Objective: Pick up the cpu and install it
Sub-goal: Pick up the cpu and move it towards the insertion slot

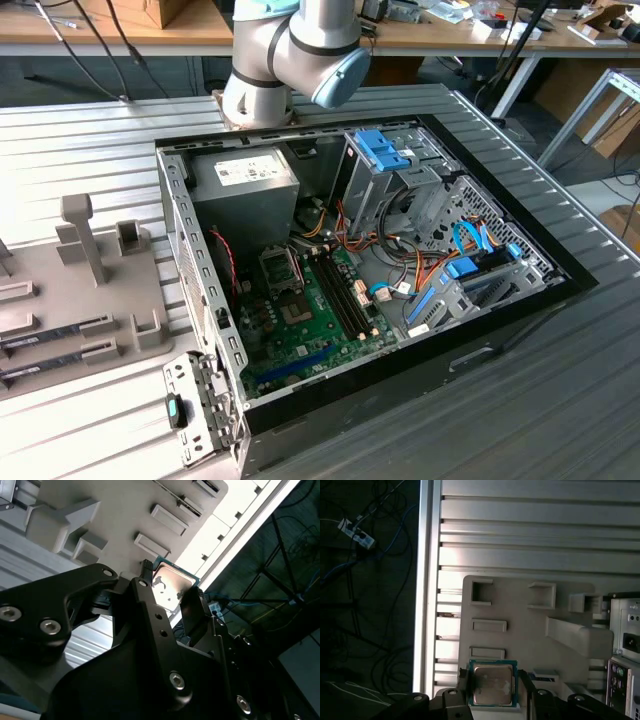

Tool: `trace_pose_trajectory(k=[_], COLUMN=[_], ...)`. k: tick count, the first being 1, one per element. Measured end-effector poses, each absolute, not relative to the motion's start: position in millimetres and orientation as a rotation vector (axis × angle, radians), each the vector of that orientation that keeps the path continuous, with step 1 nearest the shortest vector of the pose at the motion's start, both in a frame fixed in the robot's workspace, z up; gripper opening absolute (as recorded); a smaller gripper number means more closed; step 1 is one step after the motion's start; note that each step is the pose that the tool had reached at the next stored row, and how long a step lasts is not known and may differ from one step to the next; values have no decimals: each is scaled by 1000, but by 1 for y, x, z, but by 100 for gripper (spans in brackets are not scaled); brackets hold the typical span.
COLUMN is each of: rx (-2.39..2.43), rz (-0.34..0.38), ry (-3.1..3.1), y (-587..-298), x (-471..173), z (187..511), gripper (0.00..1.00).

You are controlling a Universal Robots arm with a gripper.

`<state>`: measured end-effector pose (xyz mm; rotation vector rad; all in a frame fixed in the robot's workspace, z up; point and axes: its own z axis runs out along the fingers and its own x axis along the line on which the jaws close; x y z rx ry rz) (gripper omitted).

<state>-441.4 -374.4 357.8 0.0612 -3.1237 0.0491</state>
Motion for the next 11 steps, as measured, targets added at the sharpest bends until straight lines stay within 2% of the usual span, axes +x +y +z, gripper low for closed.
trace_pose_trajectory(k=[11], rx=[61], rz=[49], ry=[-3124], y=[-374], x=[-441], z=[371], gripper=[47])
